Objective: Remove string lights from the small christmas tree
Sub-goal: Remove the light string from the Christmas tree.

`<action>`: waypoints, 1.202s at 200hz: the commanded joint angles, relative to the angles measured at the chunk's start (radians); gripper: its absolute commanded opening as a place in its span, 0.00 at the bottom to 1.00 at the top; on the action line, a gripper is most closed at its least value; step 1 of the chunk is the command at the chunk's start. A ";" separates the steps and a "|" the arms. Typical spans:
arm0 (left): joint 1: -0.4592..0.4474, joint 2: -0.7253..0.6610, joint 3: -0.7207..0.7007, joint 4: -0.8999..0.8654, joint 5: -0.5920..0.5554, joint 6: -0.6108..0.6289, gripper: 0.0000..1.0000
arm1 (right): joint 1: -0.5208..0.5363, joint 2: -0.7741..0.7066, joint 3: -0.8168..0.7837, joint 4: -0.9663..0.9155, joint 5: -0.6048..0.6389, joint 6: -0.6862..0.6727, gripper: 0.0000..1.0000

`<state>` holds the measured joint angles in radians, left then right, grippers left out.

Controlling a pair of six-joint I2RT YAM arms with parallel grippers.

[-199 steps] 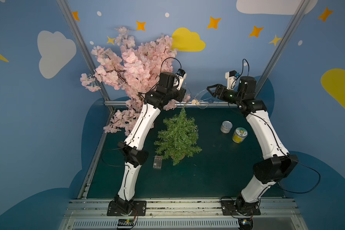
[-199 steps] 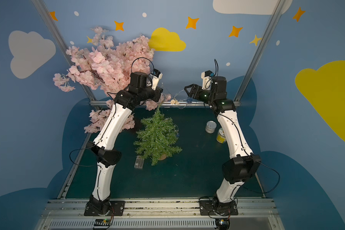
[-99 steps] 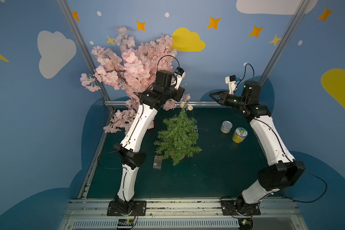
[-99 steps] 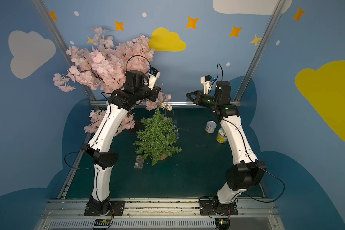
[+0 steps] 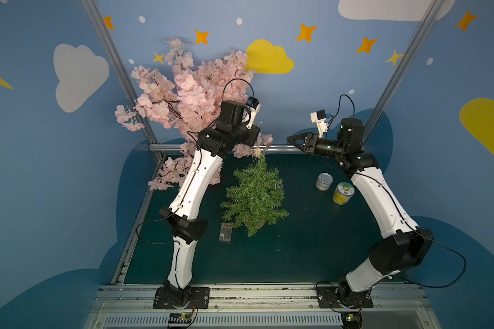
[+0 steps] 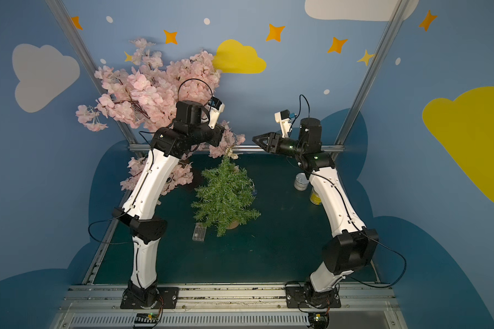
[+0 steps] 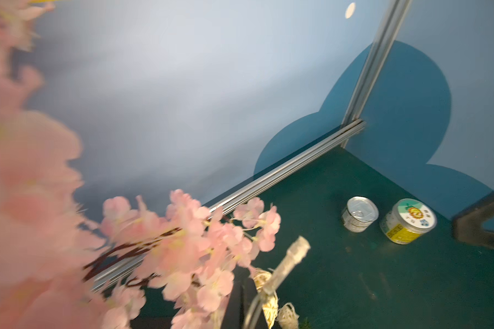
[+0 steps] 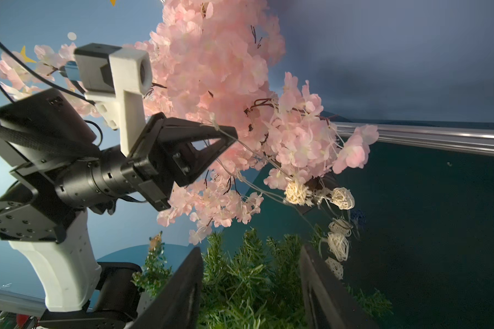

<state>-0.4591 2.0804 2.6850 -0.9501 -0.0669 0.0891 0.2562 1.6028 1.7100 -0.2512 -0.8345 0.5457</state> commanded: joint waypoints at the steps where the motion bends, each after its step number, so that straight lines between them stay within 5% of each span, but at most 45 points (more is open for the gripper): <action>1: 0.011 -0.088 -0.027 -0.074 -0.123 0.037 0.03 | 0.015 -0.057 -0.015 -0.058 0.008 -0.071 0.56; 27: 0.019 -0.176 -0.182 -0.066 -0.252 0.051 0.03 | 0.040 -0.111 -0.029 -0.135 0.050 -0.149 0.56; 98: 0.102 -0.408 -0.540 0.011 -0.257 0.042 0.03 | 0.075 -0.188 -0.057 -0.241 0.106 -0.241 0.56; 240: 0.172 -0.553 -0.597 -0.122 -0.373 -0.009 0.03 | 0.141 -0.257 -0.085 -0.314 0.149 -0.321 0.56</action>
<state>-0.3008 1.5497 2.0666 -1.0355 -0.4049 0.0971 0.3904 1.3563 1.6367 -0.5476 -0.6933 0.2443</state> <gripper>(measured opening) 0.049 0.563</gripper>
